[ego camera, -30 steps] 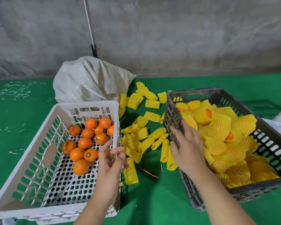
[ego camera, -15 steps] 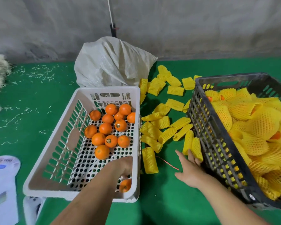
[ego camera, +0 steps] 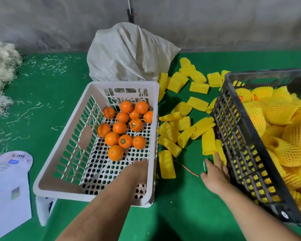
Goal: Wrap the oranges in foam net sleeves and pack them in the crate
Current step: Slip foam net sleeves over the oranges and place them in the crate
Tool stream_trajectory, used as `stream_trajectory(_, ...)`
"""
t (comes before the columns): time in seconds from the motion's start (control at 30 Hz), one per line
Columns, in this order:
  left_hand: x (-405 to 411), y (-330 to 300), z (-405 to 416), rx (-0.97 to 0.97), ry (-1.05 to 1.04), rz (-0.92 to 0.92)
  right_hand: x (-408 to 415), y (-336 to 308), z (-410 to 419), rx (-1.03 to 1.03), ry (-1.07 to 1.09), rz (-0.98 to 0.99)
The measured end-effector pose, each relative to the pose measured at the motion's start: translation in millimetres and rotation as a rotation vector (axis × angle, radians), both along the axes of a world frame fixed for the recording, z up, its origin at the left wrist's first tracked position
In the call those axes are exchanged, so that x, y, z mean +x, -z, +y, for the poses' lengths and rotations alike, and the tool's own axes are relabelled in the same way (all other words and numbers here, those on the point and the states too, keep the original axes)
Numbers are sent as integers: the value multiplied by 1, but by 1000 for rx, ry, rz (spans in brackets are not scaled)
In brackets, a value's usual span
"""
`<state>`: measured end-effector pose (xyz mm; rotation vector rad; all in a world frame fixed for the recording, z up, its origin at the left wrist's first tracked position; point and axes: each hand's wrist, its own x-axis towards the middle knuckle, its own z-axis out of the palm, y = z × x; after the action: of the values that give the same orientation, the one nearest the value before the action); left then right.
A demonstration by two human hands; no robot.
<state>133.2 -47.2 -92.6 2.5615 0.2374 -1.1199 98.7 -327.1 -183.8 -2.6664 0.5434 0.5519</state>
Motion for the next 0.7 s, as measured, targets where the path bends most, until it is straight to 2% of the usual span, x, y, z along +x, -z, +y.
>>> stream_trajectory(0.03,4,-2,6,-12,5,-103,2,-4,1,55,5,-31)
stream_trajectory(0.1,17,-4,19,-164,-199,-286,1,-14,0,132,-11,-208)
stream_trajectory(0.17,14,-17,25,-342,-348,-468,-2,-24,-5,99,-92,-423)
stream_trajectory(0.2,11,-21,27,-471,-441,-543,-1,-28,-10,62,-127,-466)
stream_trajectory(0.3,-9,-45,8,-873,-631,-718,6,-40,-19,13,-30,-433)
stream_trajectory(0.4,-34,-59,-22,-1032,-713,-893,10,-52,-12,102,39,-529)
stream_trajectory(0.5,-53,-61,-43,-1199,-776,-897,4,-61,3,171,85,-639)
stream_trajectory(0.57,-59,-58,-48,-1225,-678,-838,-2,-59,1,155,48,-595)
stream_trajectory(0.63,-60,-54,-49,-1169,-556,-802,-4,-56,-9,79,3,-398)
stream_trajectory(0.7,-59,-50,-47,-1054,-412,-840,-2,-55,-19,23,23,-202)
